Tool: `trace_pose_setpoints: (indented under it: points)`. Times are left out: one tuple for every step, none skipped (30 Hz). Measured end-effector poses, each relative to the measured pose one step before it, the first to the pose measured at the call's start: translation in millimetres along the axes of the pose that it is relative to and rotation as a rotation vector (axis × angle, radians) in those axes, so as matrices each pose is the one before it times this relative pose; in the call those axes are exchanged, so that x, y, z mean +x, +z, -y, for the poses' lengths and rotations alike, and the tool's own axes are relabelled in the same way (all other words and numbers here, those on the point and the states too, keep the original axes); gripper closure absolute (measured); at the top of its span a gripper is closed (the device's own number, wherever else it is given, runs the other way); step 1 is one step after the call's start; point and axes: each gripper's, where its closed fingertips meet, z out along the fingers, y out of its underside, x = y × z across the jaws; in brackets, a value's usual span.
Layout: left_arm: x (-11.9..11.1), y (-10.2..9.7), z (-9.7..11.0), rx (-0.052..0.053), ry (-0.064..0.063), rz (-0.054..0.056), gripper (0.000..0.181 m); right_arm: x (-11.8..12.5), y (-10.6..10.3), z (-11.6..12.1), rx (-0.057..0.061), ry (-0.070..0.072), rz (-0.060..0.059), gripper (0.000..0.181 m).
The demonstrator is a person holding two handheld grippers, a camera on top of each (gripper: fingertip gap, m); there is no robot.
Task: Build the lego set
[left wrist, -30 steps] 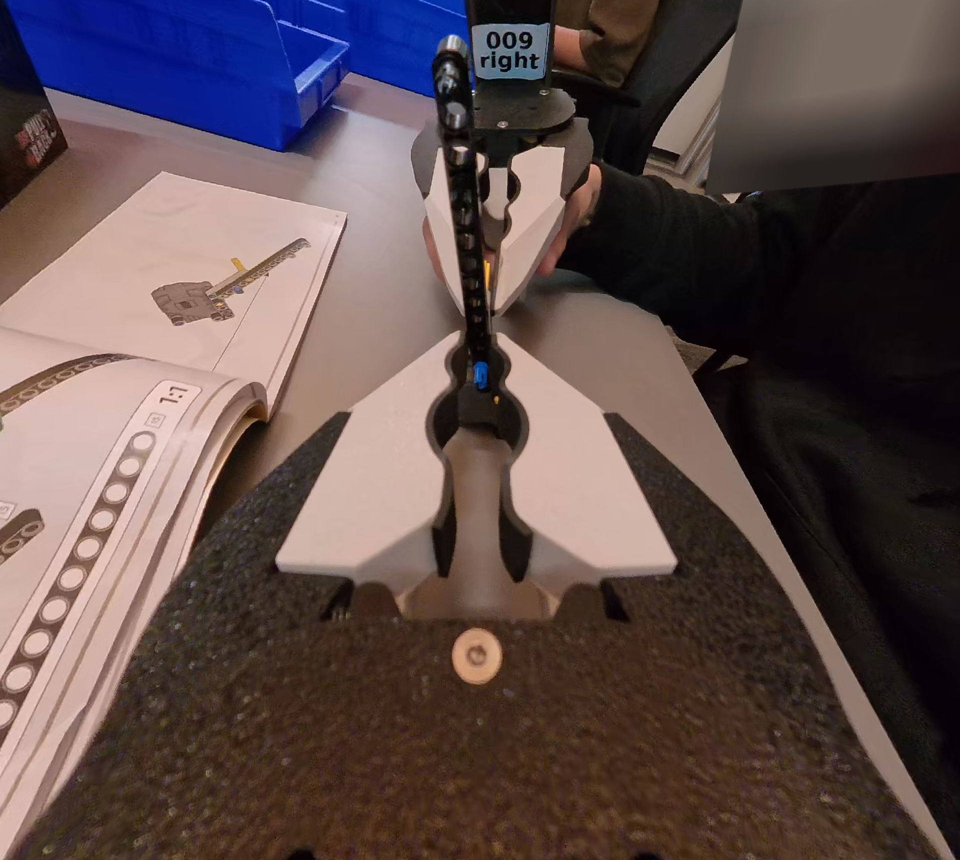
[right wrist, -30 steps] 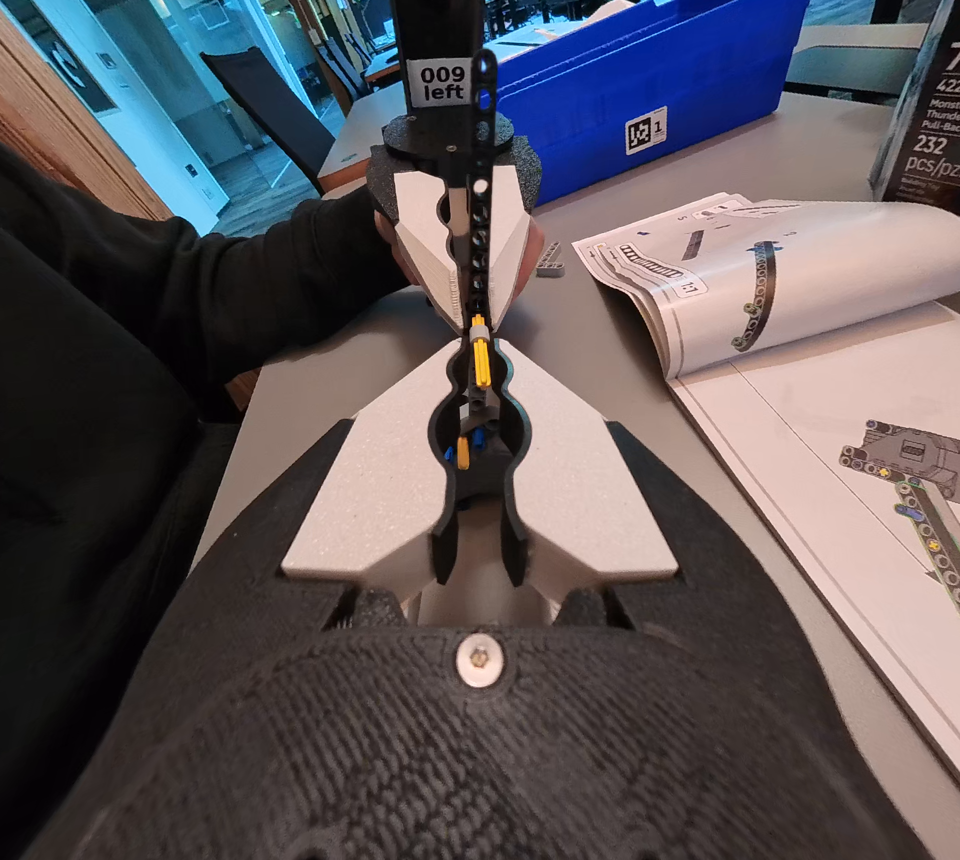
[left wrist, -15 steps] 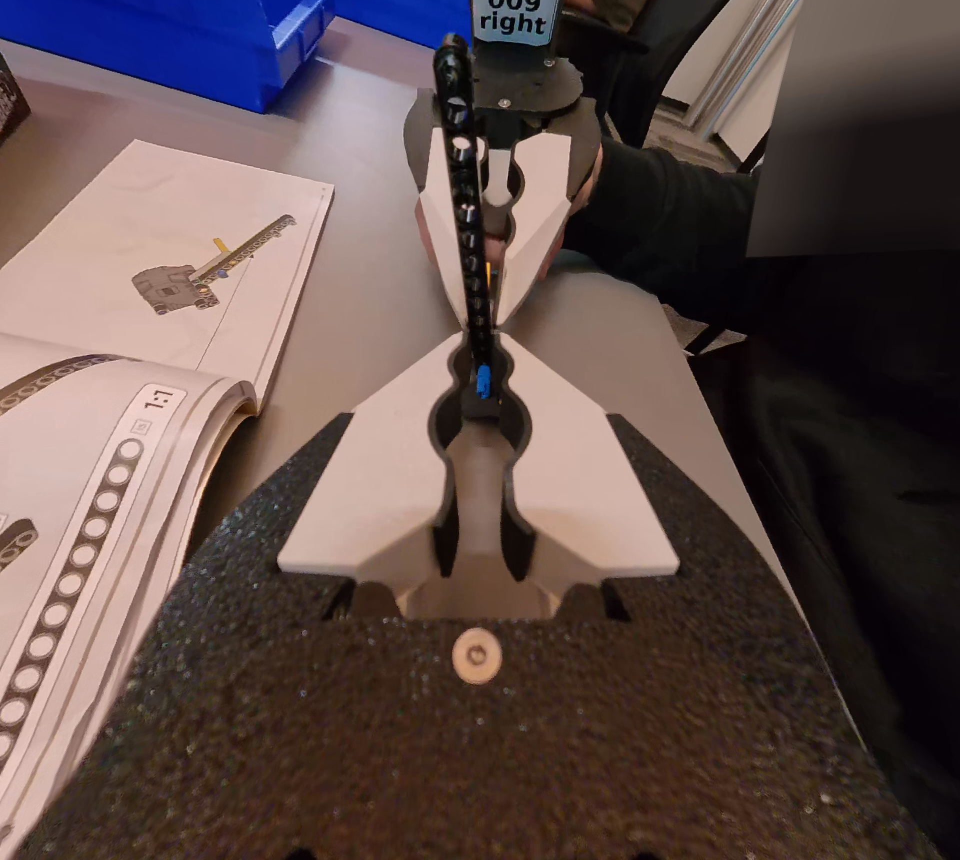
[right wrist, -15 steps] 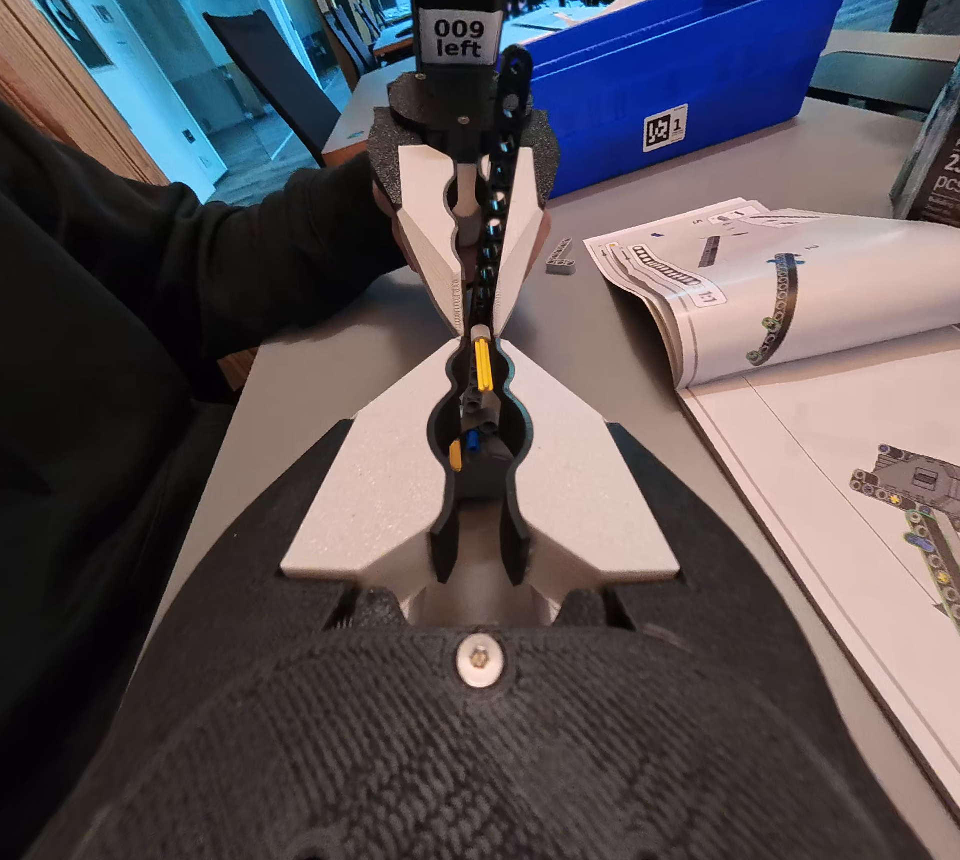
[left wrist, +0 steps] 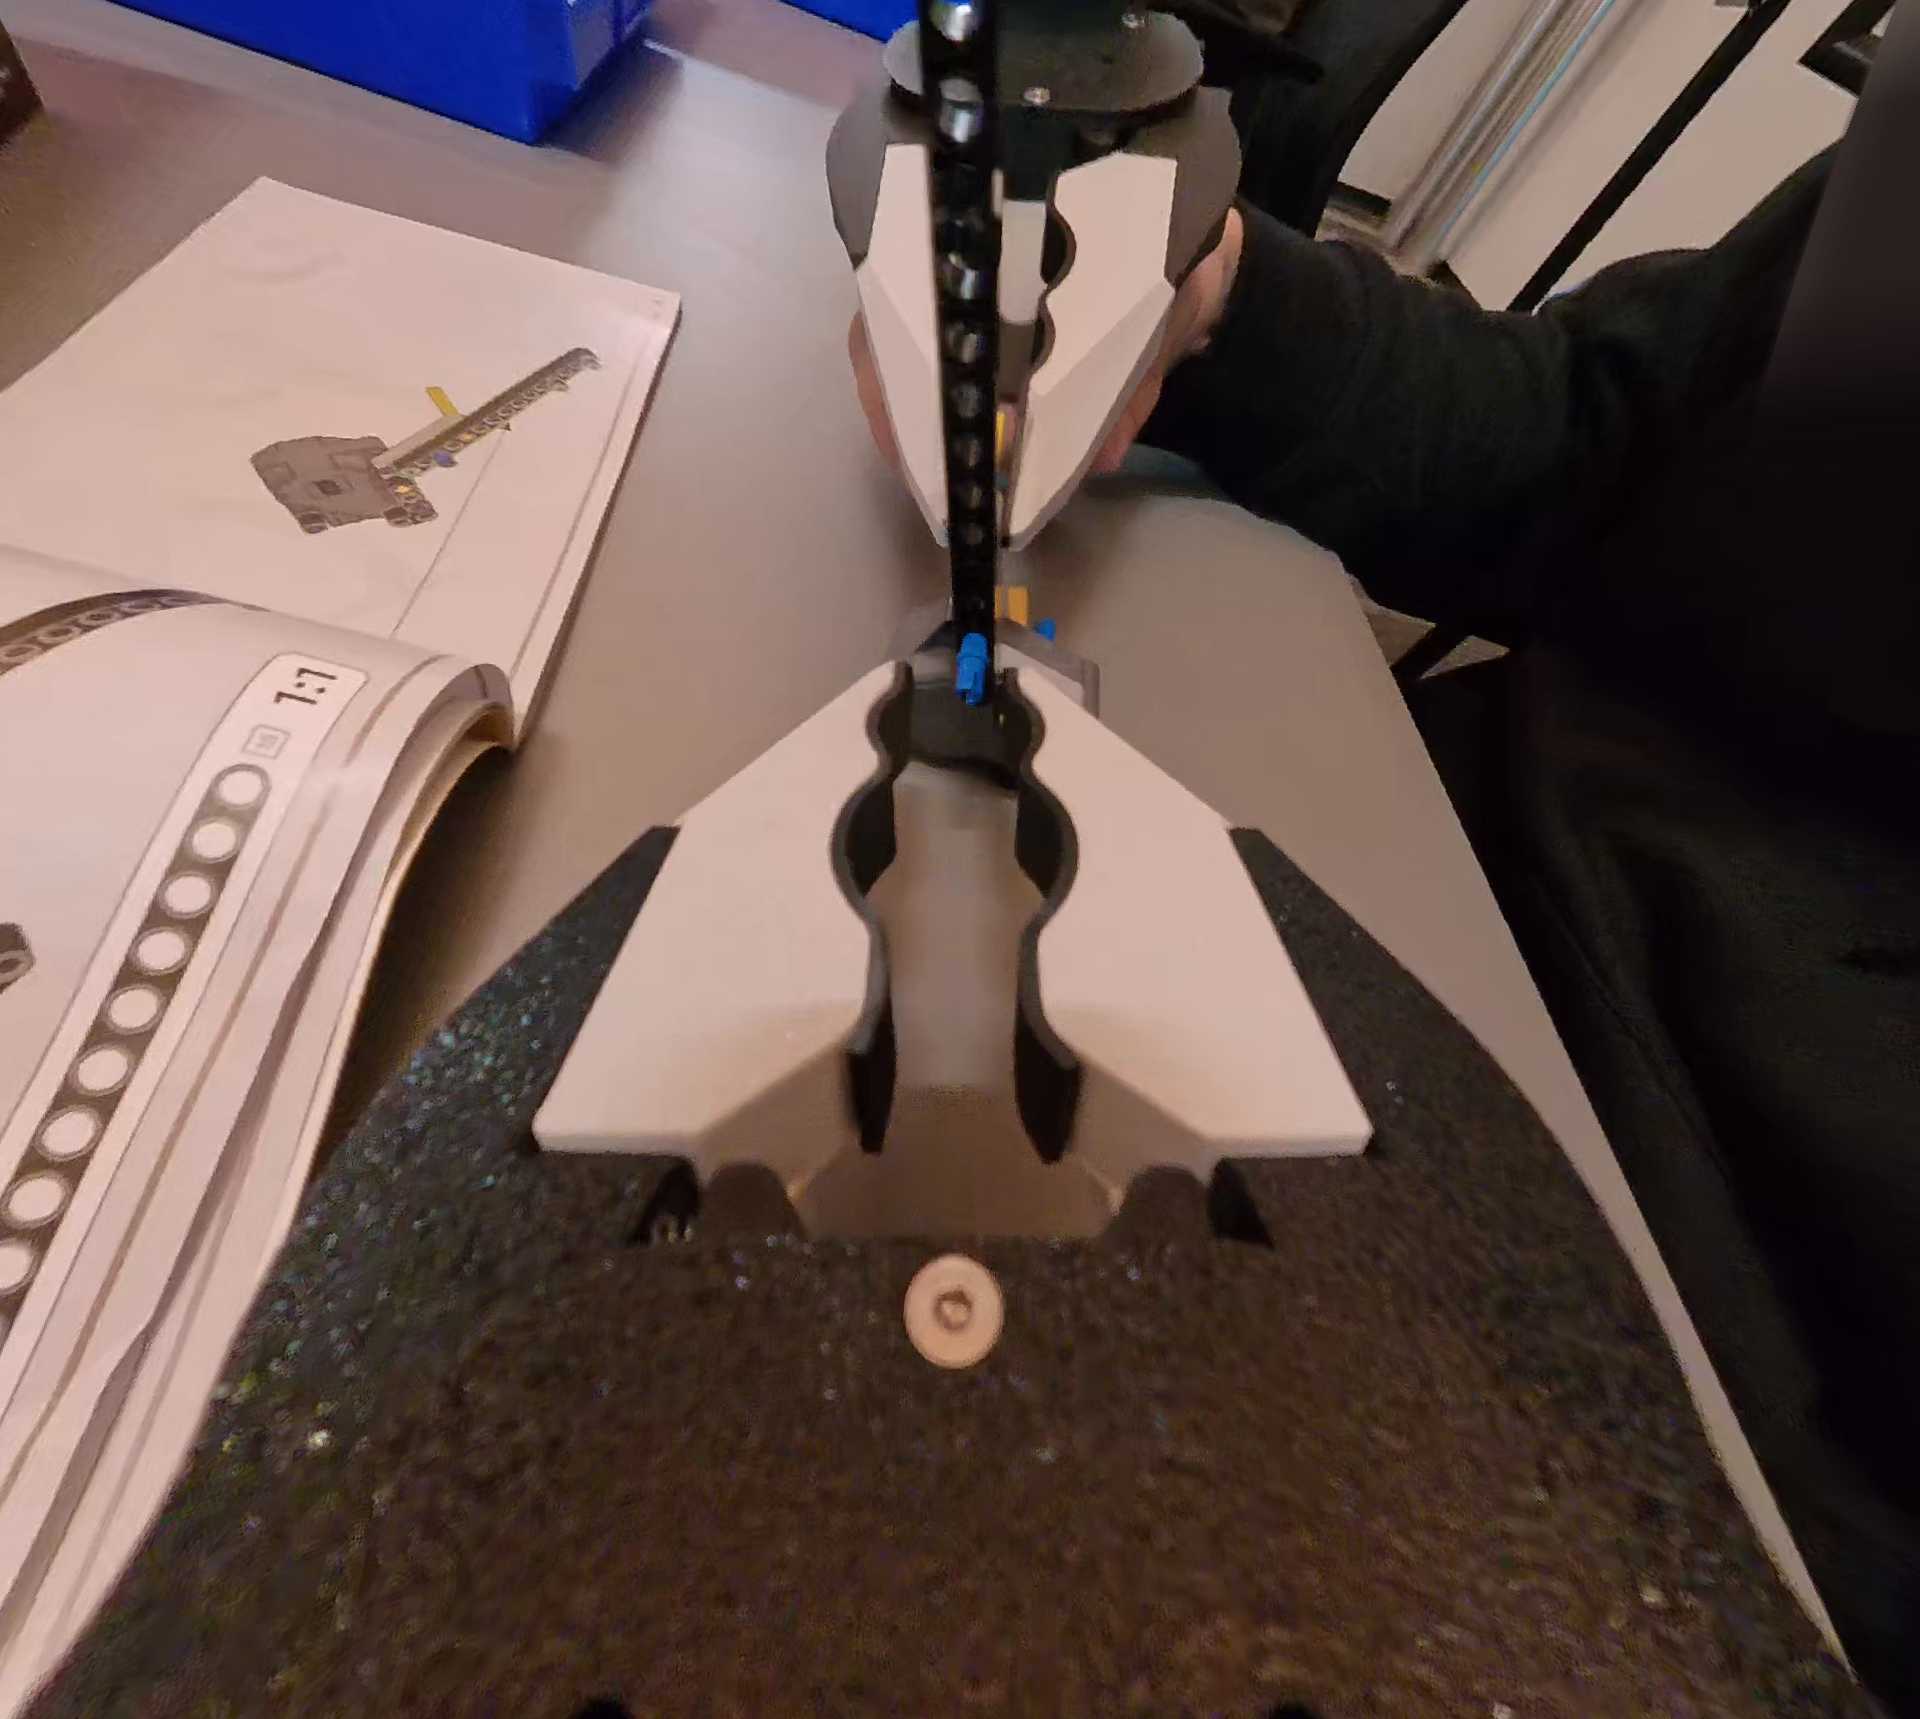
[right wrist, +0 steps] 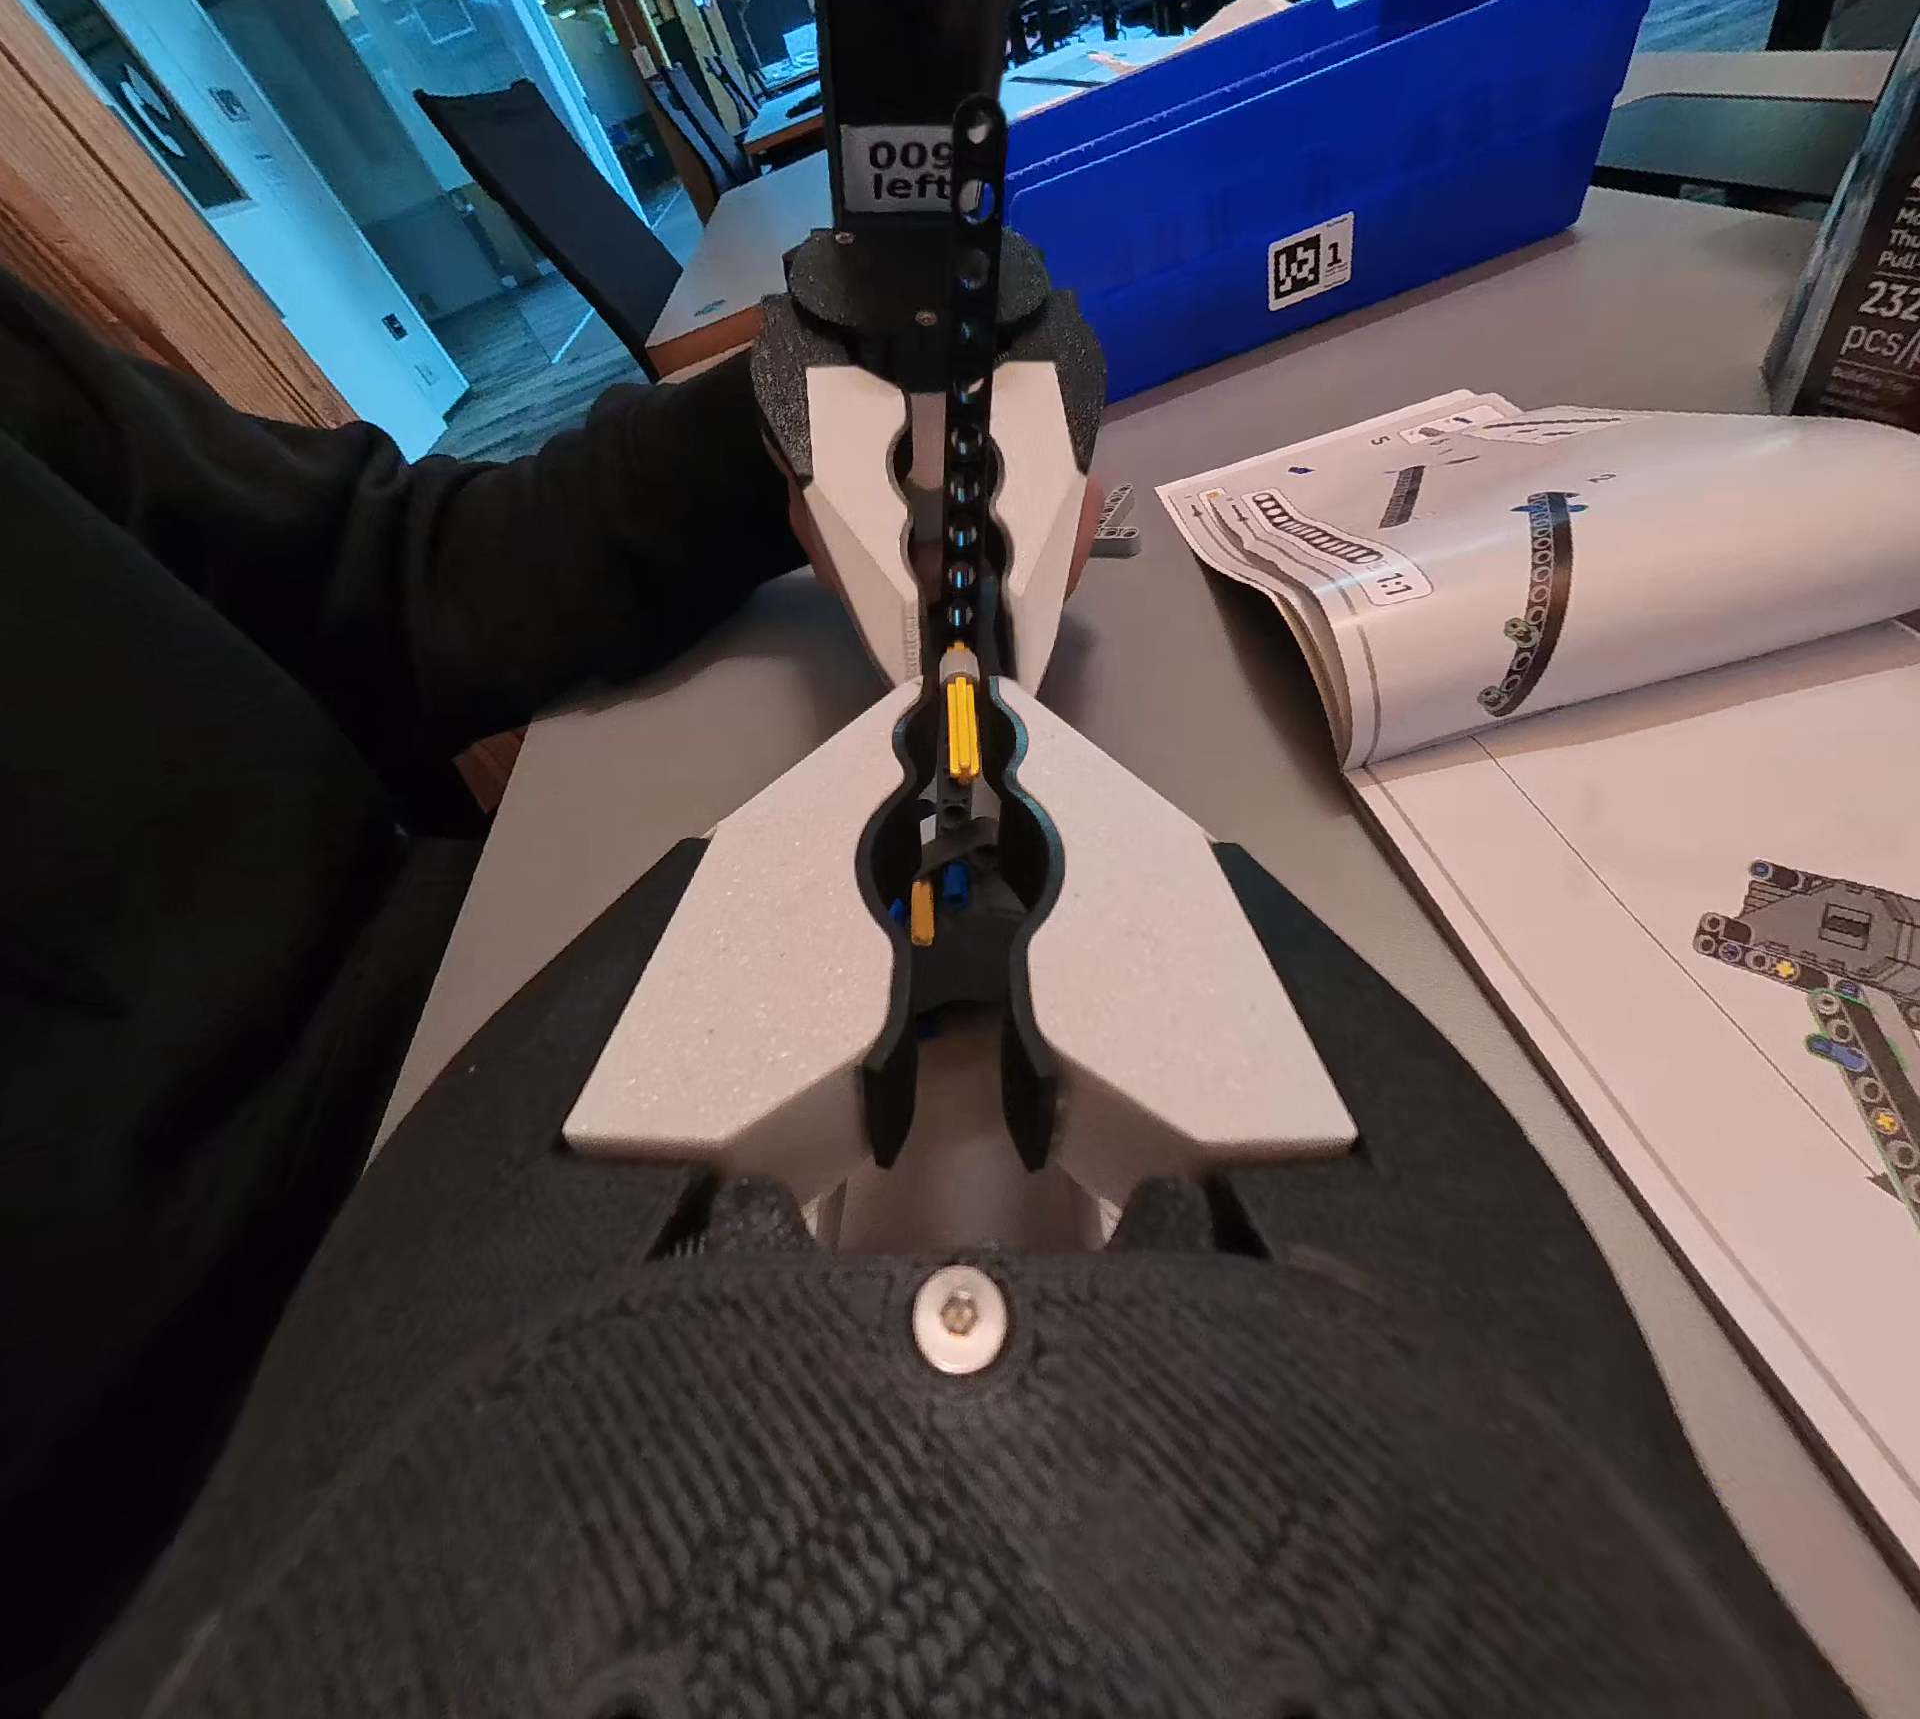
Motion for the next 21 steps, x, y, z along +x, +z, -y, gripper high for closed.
trace_pose_setpoints:
  points:
    - [1.38, 1.63, -1.78, -0.0077, 0.0007, -0.0086, 0.168, 0.81, 0.1, -0.09, -0.0007, 0.0024, -0.0051, 0.176]
    - [2.12, 1.96, -1.41, -0.0086, 0.0, -0.0131, 0.174, -0.21, 0.03, -0.07, -0.0003, 0.0011, 0.0026, 0.176]
    - [1.21, 2.02, -0.68, -0.0078, 0.0033, -0.005, 0.176, -1.24, -0.06, -0.28, -0.0009, 0.0023, 0.0088, 0.176]
    - [-0.2, 1.55, 0.12, -0.0032, 0.0095, 0.0067, 0.176, 0.74, -0.26, -0.25, -0.0006, 0.0064, -0.0041, 0.176]
    - [-0.06, 0.84, 0.32, -0.0013, 0.01, 0.0048, 0.176, 0.46, -0.38, 0.05, 0.0009, 0.0053, -0.0013, 0.176]
    - [0.3, 0.58, 0.09, -0.0002, 0.0048, 0.0007, 0.176, -0.97, -0.4, 0.06, 0.0018, 0.0045, 0.0093, 0.176]
    - [-0.59, 0.43, 0.24, 0.0007, -0.0004, 0.0046, 0.176, 0.72, -0.28, 0.14, 0.0015, 0.0031, -0.0043, 0.176]
    - [-0.96, 0.43, 0.2, 0.0004, -0.003, 0.0039, 0.176, 1.99, -0.33, 0.01, 0.001, 0.0046, -0.0133, 0.176]
    - [-0.2, 0.39, 0.47, 0.0019, -0.0012, -0.0001, 0.176, 0.53, -0.65, -0.57, -0.0021, 0.0076, -0.0026, 0.176]
    - [-0.29, 0.39, 0.82, 0.0042, 0.0027, 0.004, 0.176, -0.87, -0.88, -2.31, -0.0123, 0.0086, 0.007, 0.172]
    - [-0.46, 0.41, 0.55, 0.0022, 0.0039, 0.0057, 0.176, -0.22, -0.89, -3.19, -0.0194, 0.008, 0.0029, 0.167]
    - [0.38, 0.45, 0.31, 0.0006, 0.0029, -0.0005, 0.176, -1.0, -0.97, -2.97, -0.0179, 0.0028, 0.0076, 0.168]
    - [0.36, 0.45, 0.28, 0.0004, 0.0008, -0.0016, 0.176, -0.89, -0.53, -0.76, -0.0037, 0.0013, 0.0064, 0.169]
    - [-0.08, 0.58, 0.06, -0.0006, -0.001, 0.001, 0.176, 1.59, -0.04, 0.23, 0.0019, 0.0025, -0.0105, 0.171]
    - [0.18, 0.63, 0.18, -0.0003, 0.0001, -0.0003, 0.176, 1.58, 0.62, -0.8, -0.0059, 0.0039, -0.0093, 0.174]
    - [0.43, 0.41, 0.22, 0.0006, 0.0016, -0.0012, 0.176, -0.71, 1.22, -1.52, -0.012, -0.0026, 0.0038, 0.175]
    - [0.06, 0.36, -0.04, -0.0007, 0.0013, 0.0014, 0.176, 0.05, 1.48, -1.78, -0.0141, -0.0063, -0.0058, 0.175]
    - [-0.46, 0.17, -0.14, -0.0018, -0.0002, 0.0034, 0.176, 0.85, 1.46, -1.67, -0.0132, -0.0072, -0.012, 0.175]
    - [-0.26, -0.17, 0.12, 0.0011, -0.0011, 0.0011, 0.175, -0.22, 0.35, -0.19, -0.0028, -0.0097, -0.0036, 0.176]
    - [-0.19, -0.66, 0.72, 0.0057, -0.0005, 0.0012, 0.174, -1.47, -0.06, 0.06, 0.0005, -0.0043, 0.0086, 0.176]
    - [-0.99, -1.27, 0.77, 0.0061, 0.001, 0.0057, 0.173, -0.31, -0.17, 0.08, 0.0006, 0.0026, 0.0043, 0.176]
